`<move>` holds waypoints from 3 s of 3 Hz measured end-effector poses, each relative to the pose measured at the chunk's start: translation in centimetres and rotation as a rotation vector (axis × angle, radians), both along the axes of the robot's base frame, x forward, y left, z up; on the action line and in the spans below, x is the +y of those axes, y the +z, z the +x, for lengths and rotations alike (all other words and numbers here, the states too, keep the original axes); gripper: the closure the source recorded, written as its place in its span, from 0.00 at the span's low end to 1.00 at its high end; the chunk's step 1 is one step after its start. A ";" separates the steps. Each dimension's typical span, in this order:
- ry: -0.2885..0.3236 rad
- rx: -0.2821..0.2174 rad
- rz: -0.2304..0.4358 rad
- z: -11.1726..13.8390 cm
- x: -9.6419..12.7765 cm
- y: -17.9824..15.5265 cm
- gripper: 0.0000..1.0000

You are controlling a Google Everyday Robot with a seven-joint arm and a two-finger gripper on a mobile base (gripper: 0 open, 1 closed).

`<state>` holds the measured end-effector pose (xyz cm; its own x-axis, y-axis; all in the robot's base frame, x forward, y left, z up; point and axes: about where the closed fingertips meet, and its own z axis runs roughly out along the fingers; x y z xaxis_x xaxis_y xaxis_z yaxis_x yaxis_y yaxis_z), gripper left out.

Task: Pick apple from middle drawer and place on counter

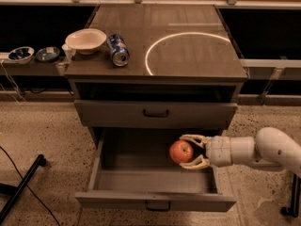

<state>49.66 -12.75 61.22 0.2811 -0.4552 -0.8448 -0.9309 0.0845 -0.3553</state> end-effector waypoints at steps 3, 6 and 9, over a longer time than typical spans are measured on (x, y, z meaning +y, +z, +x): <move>0.028 0.011 -0.129 2.1 -4.1 22.7 1.00; -0.393 0.232 -0.136 13.8 -7.8 28.0 1.00; -0.599 0.212 -0.108 19.3 -8.9 28.8 1.00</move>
Offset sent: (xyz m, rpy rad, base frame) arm 0.0086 -0.0496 0.2766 -0.1645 -0.0432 0.0416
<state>68.92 -21.69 90.05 -0.2167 -0.5672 -0.7945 -0.7844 0.5857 -0.2042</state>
